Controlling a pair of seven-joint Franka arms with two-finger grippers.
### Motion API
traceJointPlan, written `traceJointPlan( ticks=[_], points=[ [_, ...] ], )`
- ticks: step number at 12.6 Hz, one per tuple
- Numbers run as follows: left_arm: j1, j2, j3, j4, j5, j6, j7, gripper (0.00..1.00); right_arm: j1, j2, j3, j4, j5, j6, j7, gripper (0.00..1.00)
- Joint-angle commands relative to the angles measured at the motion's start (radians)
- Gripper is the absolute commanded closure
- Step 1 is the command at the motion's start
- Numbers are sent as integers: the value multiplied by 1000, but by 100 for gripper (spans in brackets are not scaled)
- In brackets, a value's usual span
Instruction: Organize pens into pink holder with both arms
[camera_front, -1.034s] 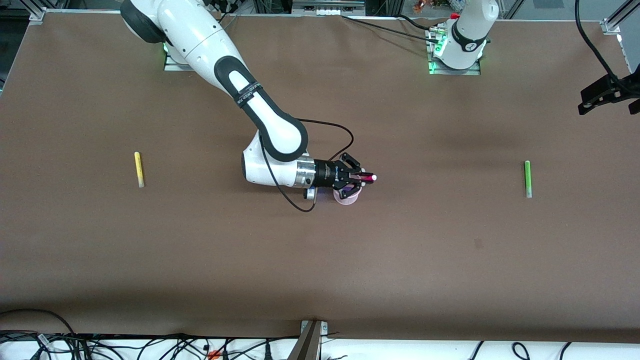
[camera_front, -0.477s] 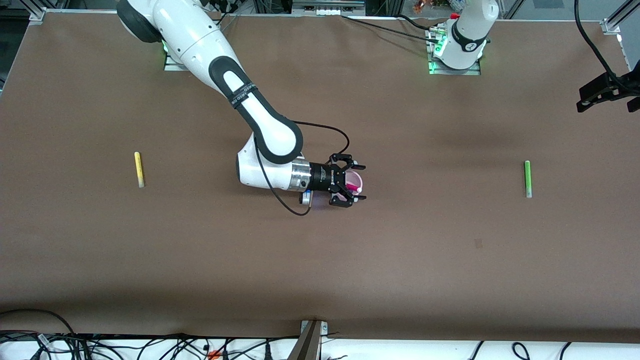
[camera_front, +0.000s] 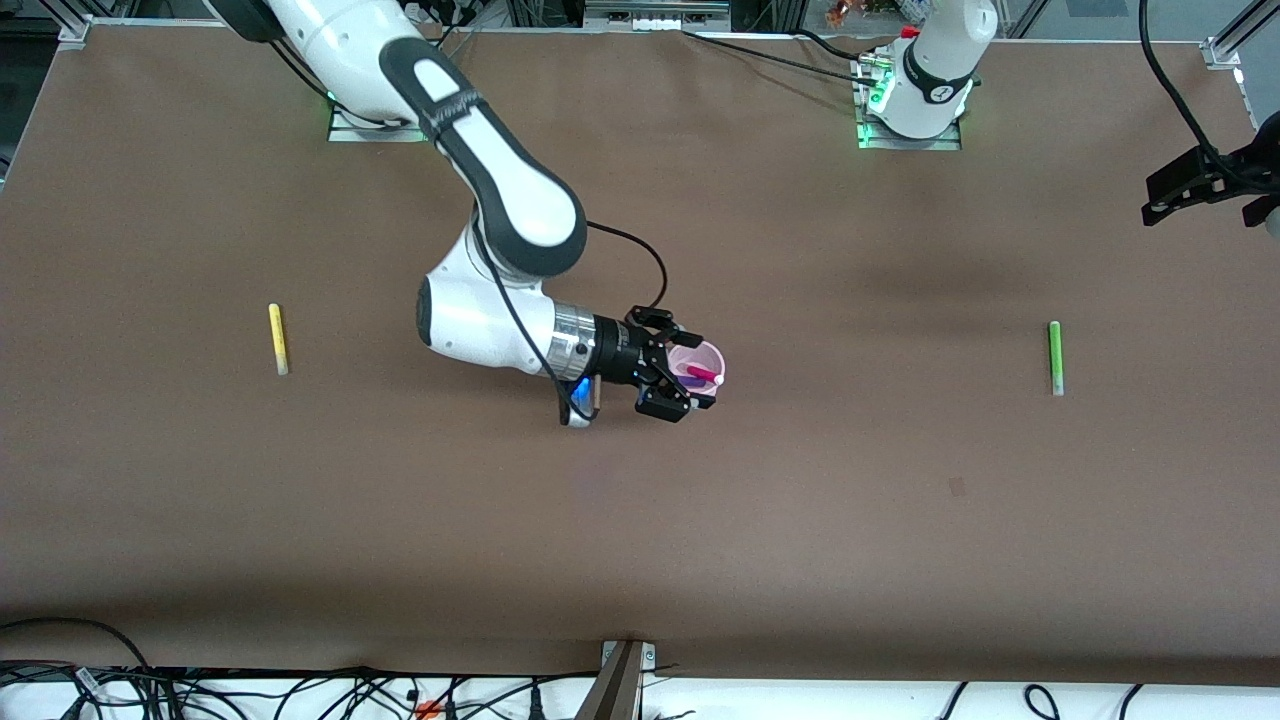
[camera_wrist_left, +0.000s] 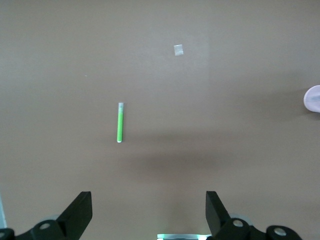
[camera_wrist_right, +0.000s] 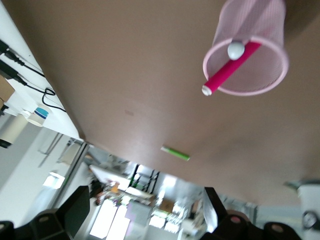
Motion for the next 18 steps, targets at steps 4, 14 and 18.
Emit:
traceJointPlan(
  ticks=[4,14,18],
  points=[
    [5,9,5,11,-36,-8,-54,0,1,-248,-158,-101,-450,-374,-55,0],
    [2,6,3,10,-29,-10,-53,0,-283,-693,-112,-318,-957,-761,-824,0],
    [2,1,3,5,-27,16,-51,0,-383,-723,-107,-310,-949,-800,-1010,0]
  ],
)
